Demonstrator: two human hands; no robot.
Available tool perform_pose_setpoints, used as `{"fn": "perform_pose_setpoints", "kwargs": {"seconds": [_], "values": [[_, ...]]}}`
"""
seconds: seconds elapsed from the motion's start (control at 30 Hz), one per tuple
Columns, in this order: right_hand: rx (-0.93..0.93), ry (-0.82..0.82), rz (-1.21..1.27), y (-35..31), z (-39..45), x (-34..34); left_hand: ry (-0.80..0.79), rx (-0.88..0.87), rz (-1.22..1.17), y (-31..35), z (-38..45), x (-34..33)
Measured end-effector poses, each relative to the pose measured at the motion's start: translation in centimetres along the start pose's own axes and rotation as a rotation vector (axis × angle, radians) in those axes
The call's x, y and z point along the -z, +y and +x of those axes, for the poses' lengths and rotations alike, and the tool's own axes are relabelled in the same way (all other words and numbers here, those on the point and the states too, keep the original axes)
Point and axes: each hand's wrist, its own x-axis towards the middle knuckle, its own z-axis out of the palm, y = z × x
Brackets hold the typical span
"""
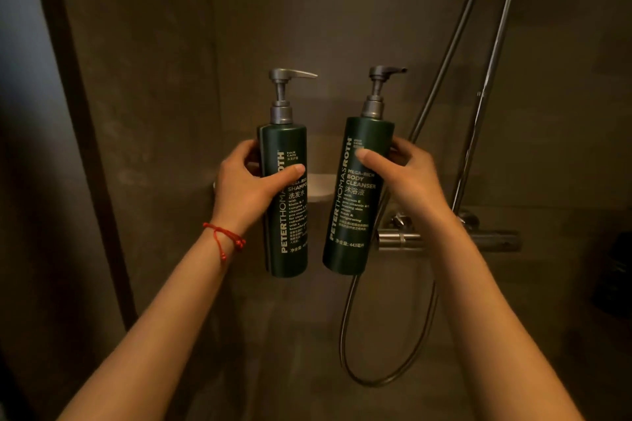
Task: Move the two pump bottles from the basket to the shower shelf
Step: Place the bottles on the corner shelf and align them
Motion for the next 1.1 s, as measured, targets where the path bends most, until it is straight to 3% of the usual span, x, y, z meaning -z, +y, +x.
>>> {"fn": "perform_pose_setpoints", "kwargs": {"seconds": [0.53, 1.1], "values": [[0.161, 0.019, 0.018, 1.0, 12.9, -3.6, 0.198, -0.08, 0.021, -0.1, 11.6, -1.3], [0.147, -0.026, -0.03, 5.1, 15.4, -5.4, 0.289, -0.003, 0.091, -5.1, 14.7, -3.4]]}}
